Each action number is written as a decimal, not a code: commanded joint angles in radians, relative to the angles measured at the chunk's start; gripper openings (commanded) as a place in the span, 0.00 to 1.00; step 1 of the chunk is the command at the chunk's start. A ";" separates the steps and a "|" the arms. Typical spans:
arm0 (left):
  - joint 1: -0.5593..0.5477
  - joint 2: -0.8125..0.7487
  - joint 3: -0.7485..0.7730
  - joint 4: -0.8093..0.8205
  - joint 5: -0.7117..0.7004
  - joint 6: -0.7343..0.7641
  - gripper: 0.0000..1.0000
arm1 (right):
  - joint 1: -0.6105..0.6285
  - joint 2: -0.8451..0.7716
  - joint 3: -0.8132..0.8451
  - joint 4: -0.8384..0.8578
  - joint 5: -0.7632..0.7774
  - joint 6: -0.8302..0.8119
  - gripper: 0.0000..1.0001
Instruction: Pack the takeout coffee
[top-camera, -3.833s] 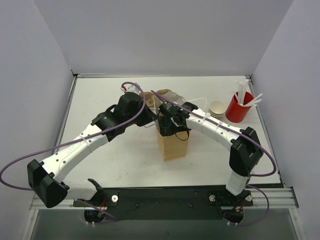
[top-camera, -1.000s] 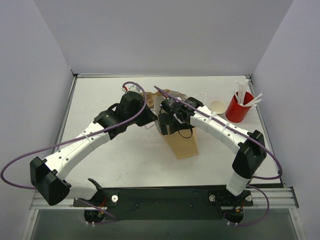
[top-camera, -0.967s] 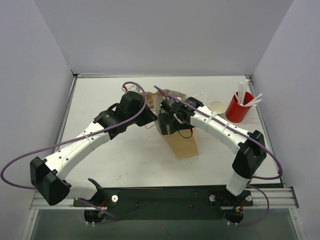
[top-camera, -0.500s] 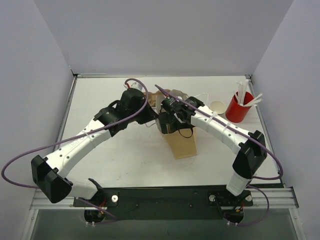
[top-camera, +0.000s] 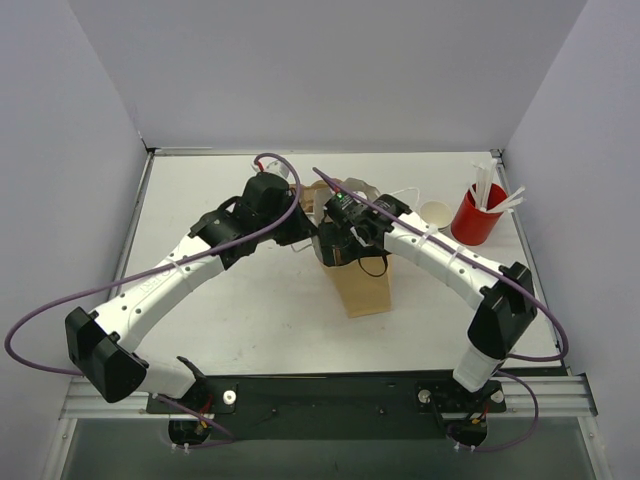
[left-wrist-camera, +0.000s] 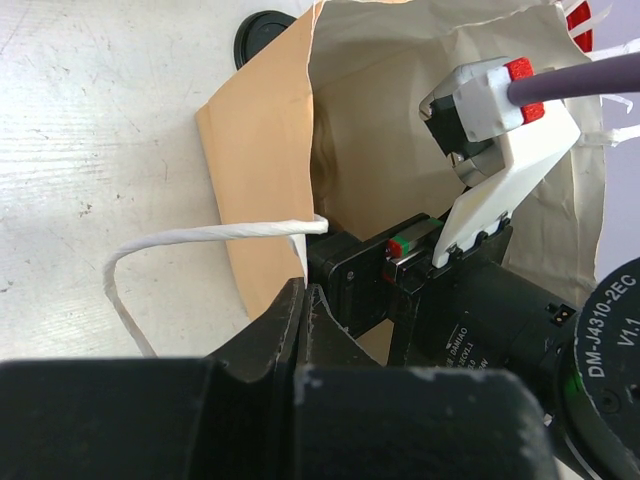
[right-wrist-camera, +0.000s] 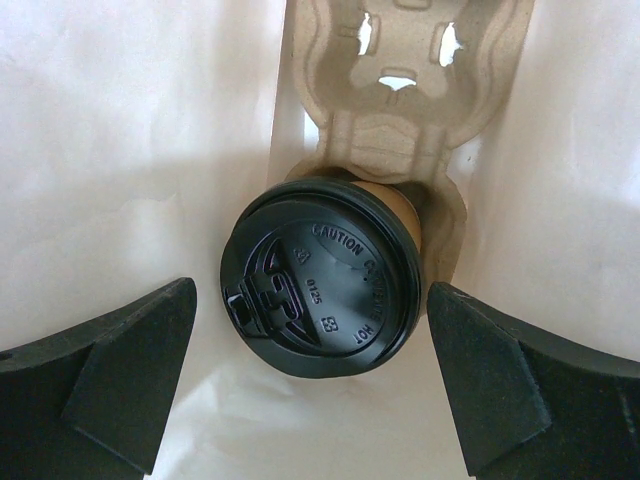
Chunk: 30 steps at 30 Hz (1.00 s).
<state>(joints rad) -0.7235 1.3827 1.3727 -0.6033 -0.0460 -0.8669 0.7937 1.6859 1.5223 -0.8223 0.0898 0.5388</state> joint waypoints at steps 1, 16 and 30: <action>0.002 0.004 0.058 0.027 0.029 0.029 0.00 | 0.004 -0.060 -0.016 0.028 0.002 0.013 0.94; 0.001 0.027 0.097 -0.018 0.026 0.066 0.00 | -0.024 -0.117 -0.059 0.091 -0.041 0.041 0.94; 0.001 0.044 0.115 -0.044 0.023 0.077 0.00 | -0.039 -0.149 -0.062 0.110 -0.064 0.049 0.94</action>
<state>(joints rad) -0.7238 1.4246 1.4342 -0.6483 -0.0265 -0.8066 0.7712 1.6032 1.4666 -0.7120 0.0319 0.5766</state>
